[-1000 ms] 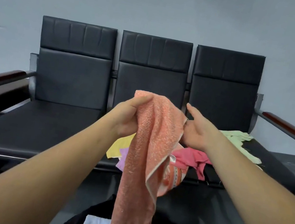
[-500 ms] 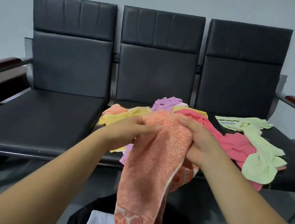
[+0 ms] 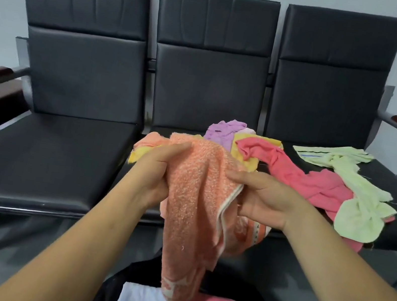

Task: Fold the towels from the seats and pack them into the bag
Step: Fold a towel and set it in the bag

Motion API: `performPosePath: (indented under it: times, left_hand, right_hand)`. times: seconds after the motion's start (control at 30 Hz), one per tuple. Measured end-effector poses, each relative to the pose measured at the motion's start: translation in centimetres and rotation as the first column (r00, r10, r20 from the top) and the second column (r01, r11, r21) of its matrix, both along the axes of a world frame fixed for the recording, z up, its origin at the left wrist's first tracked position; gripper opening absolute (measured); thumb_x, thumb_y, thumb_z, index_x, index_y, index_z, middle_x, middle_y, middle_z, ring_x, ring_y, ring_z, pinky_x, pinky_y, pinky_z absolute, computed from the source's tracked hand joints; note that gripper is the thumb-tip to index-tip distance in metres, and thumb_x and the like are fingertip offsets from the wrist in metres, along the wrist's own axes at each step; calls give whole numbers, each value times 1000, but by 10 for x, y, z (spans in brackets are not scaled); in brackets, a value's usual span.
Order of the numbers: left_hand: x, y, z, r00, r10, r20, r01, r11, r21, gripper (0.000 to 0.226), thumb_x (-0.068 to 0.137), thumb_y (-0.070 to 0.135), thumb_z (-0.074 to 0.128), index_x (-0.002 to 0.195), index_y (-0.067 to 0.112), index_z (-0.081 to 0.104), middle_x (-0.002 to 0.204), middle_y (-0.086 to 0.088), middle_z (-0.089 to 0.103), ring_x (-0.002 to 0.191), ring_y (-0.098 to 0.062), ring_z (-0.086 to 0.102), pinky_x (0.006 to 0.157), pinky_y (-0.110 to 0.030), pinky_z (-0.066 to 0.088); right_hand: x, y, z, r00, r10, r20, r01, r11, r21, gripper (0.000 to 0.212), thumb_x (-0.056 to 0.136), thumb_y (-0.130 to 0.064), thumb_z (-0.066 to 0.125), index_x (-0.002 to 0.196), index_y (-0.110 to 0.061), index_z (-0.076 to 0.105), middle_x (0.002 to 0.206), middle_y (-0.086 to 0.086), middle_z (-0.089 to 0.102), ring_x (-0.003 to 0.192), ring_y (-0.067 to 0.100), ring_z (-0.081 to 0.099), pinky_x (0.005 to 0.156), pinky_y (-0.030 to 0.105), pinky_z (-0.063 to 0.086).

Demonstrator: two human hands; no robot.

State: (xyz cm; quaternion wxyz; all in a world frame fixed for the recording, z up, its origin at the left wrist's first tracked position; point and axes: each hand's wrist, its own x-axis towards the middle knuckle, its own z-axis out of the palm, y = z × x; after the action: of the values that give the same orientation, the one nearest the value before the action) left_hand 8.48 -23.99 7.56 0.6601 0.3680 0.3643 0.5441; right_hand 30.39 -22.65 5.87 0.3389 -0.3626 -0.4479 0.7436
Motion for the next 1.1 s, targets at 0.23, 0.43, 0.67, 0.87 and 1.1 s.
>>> performPosePath:
  times: [0.23,0.43,0.67,0.87,1.1]
  left_hand:
    - [-31,-6,0,830,70,-554,149,928,341,29,104,12,53,129,24,62,110,-1,74,101,-18,70,88,-35,58]
    - [-33,-14,0,895,11,-447,109,964,243,31,97,29,62,118,7,70,114,-26,68,97,-29,65,83,-36,54]
    - [-34,-17,-2,973,-109,-206,167,941,294,36,99,5,54,134,1,57,121,-21,64,108,-27,63,89,-33,57]
    - [-44,-17,0,824,118,-555,81,944,320,24,100,32,61,108,16,77,125,-28,60,96,-24,68,83,-35,54]
    - [-35,-19,2,920,187,-344,-100,962,255,29,101,31,57,103,10,78,75,0,65,65,-10,57,64,-24,50]
  right_hand:
    - [6,-1,19,948,-282,-145,292,955,49,21,99,-5,54,108,1,71,100,14,75,88,24,74,83,38,62]
    - [3,-11,32,923,-320,-212,326,945,-4,22,99,-11,57,113,0,70,87,8,74,79,18,72,75,33,60]
    - [13,-21,37,998,-51,-30,56,979,195,43,90,-10,65,131,3,61,126,18,68,115,30,67,93,39,58]
    - [15,-18,34,965,-252,76,235,955,183,30,97,-14,59,121,2,67,112,16,74,99,27,73,89,46,59]
    - [13,-21,38,948,-221,-230,238,970,51,24,98,-19,58,110,-3,73,108,13,75,100,23,73,86,37,61]
